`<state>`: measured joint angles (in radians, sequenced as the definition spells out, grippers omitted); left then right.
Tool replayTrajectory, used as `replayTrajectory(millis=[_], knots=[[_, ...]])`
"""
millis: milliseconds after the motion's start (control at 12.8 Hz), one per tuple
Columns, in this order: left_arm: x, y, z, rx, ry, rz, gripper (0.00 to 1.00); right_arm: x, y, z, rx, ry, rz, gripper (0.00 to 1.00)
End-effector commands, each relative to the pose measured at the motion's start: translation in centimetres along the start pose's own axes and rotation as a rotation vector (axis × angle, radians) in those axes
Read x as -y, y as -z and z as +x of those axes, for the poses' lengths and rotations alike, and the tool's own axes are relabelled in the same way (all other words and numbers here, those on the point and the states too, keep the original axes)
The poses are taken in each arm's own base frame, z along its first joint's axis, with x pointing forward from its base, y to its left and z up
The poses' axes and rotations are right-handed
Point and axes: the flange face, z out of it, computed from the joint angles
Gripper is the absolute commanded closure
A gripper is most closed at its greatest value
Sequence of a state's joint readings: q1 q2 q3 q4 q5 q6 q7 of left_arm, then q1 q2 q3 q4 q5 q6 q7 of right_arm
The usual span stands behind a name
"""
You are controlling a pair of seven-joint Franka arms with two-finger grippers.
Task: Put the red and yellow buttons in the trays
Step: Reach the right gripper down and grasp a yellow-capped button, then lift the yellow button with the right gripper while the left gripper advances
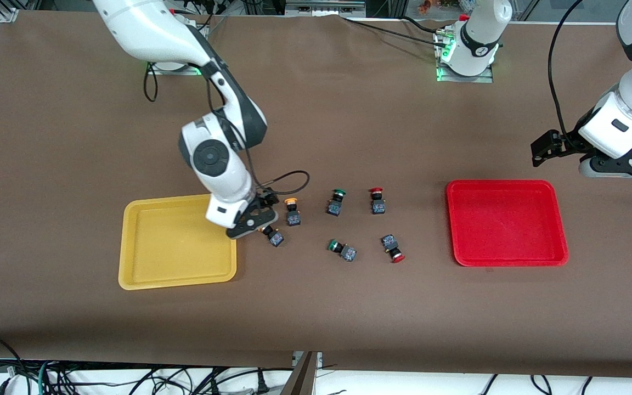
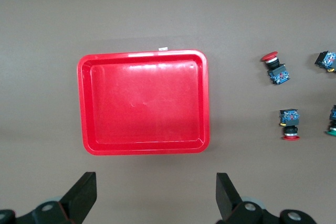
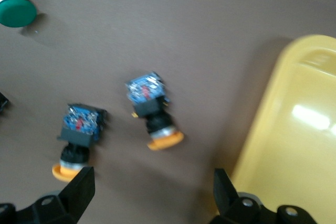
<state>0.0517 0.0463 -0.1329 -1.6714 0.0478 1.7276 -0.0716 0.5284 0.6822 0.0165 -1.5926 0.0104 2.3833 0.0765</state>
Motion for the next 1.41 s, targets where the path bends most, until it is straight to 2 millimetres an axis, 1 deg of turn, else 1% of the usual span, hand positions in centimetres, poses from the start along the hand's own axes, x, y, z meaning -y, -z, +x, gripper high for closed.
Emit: replayTrajectory(millis=[0,156,312,469,625,703,781,938,1016,1172,1250,1328], knots=[[-0.1,0.6,0.2,0.002,0.007,-0.021,0.00,0.1,-1.4,1.6,-0.040,0.067,0.005,0.00],[-0.1,0.5,0.2,0.004,0.007,-0.021,0.00,0.1,-2.3,2.1,-0.045,0.089,0.006,0.00],[-0.1,0.5,0.2,0.004,0.007,-0.021,0.00,0.6,-3.6,2.7,-0.061,0.098,0.005,0.00],[-0.1,0.5,0.2,0.004,0.006,-0.021,0.00,0.5,-5.2,2.9,-0.080,0.098,0.004,0.00],[-0.1,0.5,0.2,0.004,0.006,-0.021,0.00,0.7,-6.0,2.9,-0.089,0.102,0.005,0.01],[-0.1,0.5,0.2,0.005,0.006,-0.021,0.00,0.5,-6.3,2.8,-0.085,0.100,0.003,0.03],[-0.1,0.6,0.2,0.002,0.006,-0.021,0.00,0.5,-6.5,2.8,-0.083,0.103,0.002,0.07],[-0.4,0.5,0.2,0.005,0.000,-0.021,0.00,0.5,-6.6,2.8,-0.082,0.102,0.002,0.23],[-0.9,0.5,0.1,0.005,-0.010,-0.021,0.00,0.4,-6.7,2.7,-0.080,0.099,0.004,0.32],[-2.9,-1.1,0.5,0.034,-0.047,-0.024,0.00,0.3,-6.9,2.6,-0.075,0.096,0.006,0.52],[-3.6,-2.3,0.9,0.058,-0.057,-0.027,0.00,0.3,-6.8,2.7,-0.077,0.097,0.005,0.61],[-4.8,-3.2,1.1,0.071,-0.077,-0.031,0.00,0.0,-6.5,2.8,-0.082,0.097,0.004,0.71]])
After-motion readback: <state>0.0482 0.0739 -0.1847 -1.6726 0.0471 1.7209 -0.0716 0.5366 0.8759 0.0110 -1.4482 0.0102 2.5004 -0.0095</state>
